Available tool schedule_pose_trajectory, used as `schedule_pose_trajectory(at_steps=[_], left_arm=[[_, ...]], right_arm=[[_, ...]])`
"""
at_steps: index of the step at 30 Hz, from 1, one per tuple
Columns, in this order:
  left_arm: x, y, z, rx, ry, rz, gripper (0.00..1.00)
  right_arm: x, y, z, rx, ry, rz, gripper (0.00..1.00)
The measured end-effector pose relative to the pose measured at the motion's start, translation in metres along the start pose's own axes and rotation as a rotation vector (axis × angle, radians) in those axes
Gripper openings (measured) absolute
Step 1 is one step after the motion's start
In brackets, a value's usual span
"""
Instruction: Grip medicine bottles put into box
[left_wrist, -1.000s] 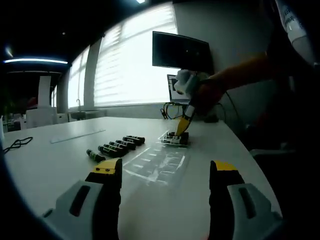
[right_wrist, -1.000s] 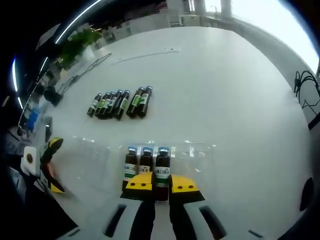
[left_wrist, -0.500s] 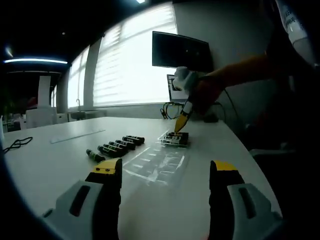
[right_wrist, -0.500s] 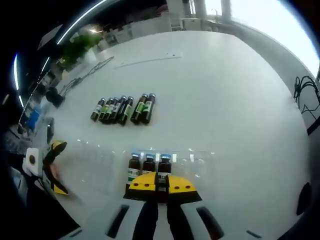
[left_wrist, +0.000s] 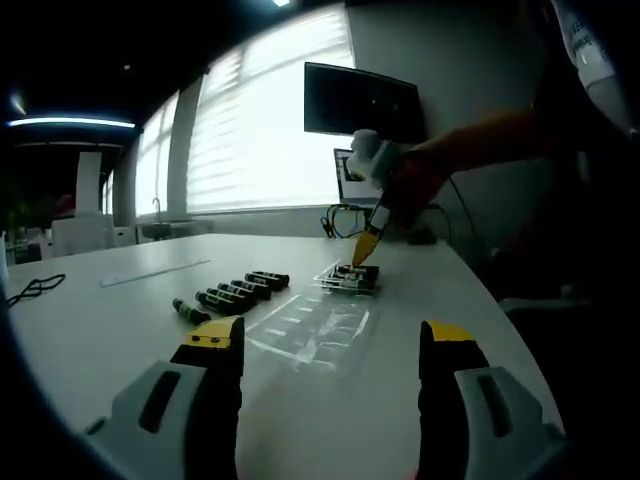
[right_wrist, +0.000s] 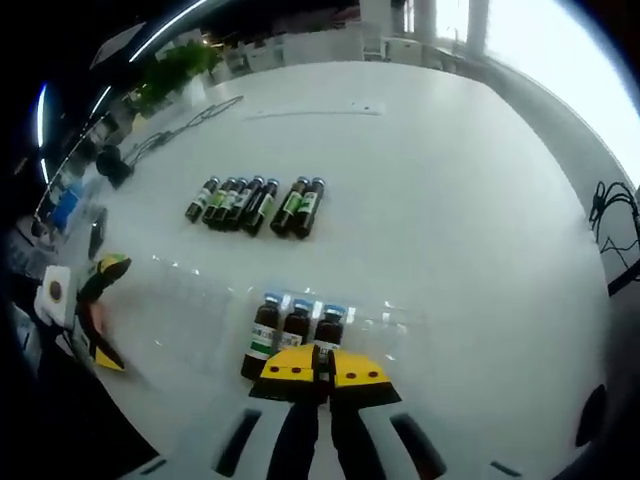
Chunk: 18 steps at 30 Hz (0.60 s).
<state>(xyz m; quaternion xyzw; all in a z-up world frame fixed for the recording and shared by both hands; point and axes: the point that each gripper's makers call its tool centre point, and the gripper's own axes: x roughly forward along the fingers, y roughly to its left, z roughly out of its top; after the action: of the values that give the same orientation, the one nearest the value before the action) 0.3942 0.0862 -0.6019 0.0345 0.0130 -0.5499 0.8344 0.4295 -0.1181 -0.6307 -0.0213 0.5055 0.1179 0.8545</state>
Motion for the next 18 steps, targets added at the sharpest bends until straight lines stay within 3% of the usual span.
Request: schedule_pose_trajectory(at_steps=[9, 10, 12, 18], left_arm=[[0.0, 0.0, 0.0, 0.0, 0.0, 0.0, 0.63], [0.0, 0.0, 0.0, 0.0, 0.0, 0.0, 0.63], [0.0, 0.0, 0.0, -0.001, 0.0, 0.001, 0.63], [0.0, 0.0, 0.0, -0.002, 0.0, 0.001, 0.63]], right_arm=[[0.001, 0.001, -0.001, 0.017, -0.006, 0.001, 0.0], [0.005, 0.002, -0.009, 0.01, 0.032, -0.003, 0.0], [0.005, -0.002, -0.012, 0.005, 0.028, -0.005, 0.0], [0.005, -0.001, -0.002, 0.043, 0.007, 0.007, 0.0]])
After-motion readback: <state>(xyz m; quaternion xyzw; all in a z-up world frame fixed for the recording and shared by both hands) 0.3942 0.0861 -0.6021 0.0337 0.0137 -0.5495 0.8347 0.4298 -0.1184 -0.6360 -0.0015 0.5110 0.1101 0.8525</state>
